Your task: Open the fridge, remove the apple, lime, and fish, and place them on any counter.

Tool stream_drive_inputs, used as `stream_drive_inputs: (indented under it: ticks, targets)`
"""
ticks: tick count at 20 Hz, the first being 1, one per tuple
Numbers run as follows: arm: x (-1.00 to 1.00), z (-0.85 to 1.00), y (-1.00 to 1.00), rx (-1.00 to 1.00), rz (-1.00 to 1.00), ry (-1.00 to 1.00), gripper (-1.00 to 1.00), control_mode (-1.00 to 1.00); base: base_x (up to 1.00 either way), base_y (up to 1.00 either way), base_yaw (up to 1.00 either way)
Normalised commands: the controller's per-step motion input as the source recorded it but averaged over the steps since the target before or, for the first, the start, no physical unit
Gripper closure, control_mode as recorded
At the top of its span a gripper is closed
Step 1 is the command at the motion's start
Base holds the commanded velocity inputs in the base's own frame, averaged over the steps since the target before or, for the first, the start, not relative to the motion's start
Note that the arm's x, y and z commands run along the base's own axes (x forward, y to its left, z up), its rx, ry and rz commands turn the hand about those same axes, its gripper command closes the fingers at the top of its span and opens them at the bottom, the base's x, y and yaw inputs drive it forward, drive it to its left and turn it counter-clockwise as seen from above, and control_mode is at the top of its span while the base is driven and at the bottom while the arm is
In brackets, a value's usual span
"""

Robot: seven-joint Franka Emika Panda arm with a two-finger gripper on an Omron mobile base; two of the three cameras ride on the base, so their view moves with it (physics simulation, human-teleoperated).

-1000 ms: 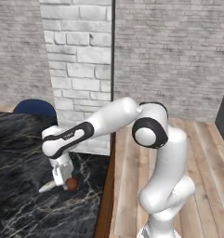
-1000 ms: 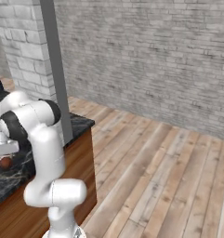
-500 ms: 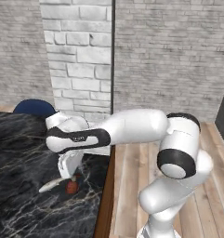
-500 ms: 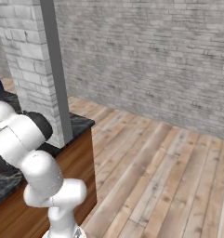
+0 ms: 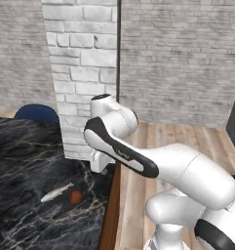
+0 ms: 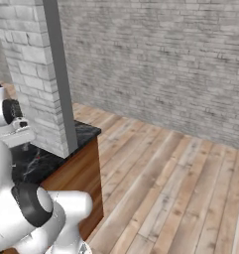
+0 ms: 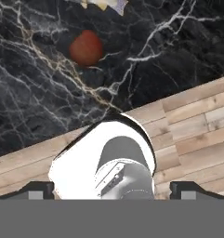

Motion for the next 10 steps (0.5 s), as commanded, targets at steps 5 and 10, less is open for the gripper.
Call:
stream_drive_inputs:
  ticks: [5, 10]
  targets:
    - [-0.09, 0.32, -0.66, 0.02, -0.5, -0.13, -1.0, -1.0, 0.0, 0.0, 0.0]
    - [-0.09, 0.08, -0.5, 0.0, -0.53, -0.02, -1.0, -1.0, 0.0, 0.0, 0.0]
